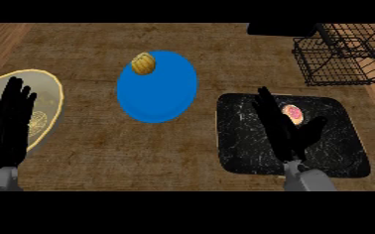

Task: Pick the cupcake from the tray and place it in the tiered basket

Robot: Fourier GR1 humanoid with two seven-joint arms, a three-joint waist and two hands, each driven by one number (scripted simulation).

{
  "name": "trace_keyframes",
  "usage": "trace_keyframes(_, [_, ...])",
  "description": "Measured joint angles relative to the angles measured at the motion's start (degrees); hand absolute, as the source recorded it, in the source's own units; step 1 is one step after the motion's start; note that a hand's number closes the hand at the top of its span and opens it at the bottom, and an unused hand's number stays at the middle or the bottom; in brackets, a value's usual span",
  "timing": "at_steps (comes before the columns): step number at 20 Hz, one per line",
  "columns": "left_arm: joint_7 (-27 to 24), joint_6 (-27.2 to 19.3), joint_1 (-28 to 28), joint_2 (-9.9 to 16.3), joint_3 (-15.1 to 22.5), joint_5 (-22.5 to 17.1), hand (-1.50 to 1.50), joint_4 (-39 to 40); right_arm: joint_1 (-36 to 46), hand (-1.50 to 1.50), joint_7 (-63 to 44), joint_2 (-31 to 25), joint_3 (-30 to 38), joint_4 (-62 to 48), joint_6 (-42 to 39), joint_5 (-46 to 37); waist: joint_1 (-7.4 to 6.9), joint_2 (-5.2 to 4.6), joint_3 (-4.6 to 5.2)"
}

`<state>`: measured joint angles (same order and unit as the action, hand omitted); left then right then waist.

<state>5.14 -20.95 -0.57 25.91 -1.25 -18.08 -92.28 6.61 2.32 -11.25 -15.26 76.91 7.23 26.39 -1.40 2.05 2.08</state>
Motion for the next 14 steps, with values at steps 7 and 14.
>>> trace_keyframes(7, [-2.85, 0.05, 1.57, -1.78, 4.7, 3.9, 0.0, -1.69, 4.27, 1.5, 9.06, -5.16, 17.64, 7.22, 1.43, 7.06, 5.91, -0.33, -2.39])
trace_keyframes(14, [-3.99, -0.13, 5.05, -6.29, 13.16, 9.16, 0.0, -0.71, -0.16, -1.5, 10.5, -8.22, 30.24, 3.95, -11.39, 20.63, 4.58, -1.79, -2.31])
